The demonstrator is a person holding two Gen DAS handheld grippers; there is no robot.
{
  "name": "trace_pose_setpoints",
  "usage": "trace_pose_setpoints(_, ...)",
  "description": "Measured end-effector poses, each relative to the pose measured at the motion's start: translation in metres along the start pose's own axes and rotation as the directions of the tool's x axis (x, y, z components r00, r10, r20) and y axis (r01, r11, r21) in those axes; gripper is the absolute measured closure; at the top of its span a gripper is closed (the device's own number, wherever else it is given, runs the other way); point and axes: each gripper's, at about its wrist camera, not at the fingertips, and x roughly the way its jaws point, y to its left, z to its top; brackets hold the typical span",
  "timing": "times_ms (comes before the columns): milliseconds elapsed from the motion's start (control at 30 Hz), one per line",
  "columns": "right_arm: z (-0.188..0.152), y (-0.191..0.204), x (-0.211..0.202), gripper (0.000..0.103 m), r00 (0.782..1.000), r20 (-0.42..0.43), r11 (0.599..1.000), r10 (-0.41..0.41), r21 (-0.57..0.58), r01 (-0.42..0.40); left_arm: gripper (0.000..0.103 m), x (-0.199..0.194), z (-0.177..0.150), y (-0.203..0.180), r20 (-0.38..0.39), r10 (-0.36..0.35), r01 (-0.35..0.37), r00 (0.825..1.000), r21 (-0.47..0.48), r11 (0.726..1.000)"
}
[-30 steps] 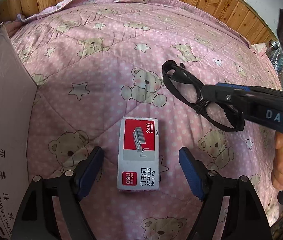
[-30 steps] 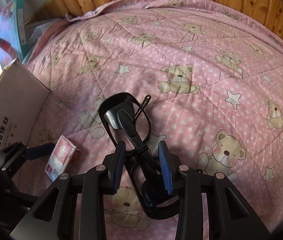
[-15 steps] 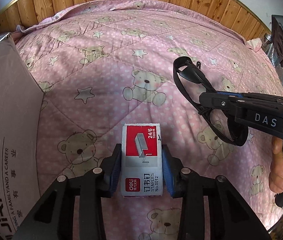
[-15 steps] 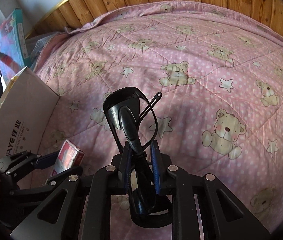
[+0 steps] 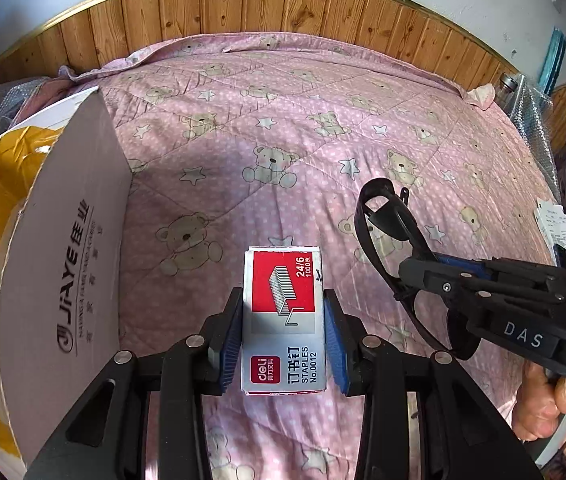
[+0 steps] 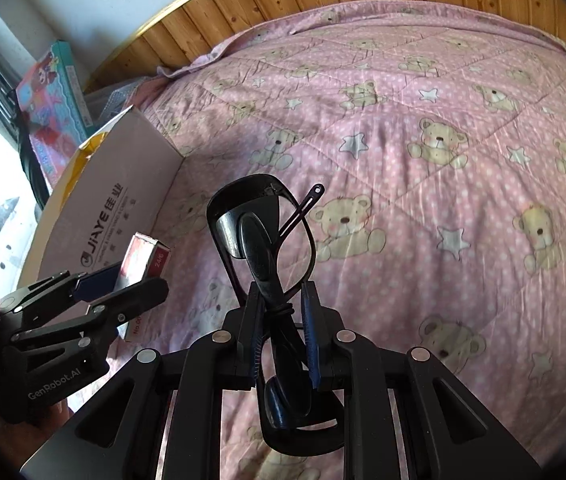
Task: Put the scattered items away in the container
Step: 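Carry the staples box and glasses over the cardboard box with both tools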
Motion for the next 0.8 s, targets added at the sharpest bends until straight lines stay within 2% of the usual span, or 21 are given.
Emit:
trace_pose_setpoints(267,-0.043,0.009,-0.018,0.084,0.998,0.001,0.997,0.06,0.057,-0.06,0.064,-0.037,-0.027,-0.003,0.02,0.018,-0.018,1.0,-0.01,1.0)
trace_pose_setpoints(800,-0.07,0.026,-0.054,0.084,0.992,0.037,0.992,0.117,0.047,-0.119,0.064,-0.079,-0.05,-0.021,0.056,0.024,-0.024,0.998,0.001,1.0)
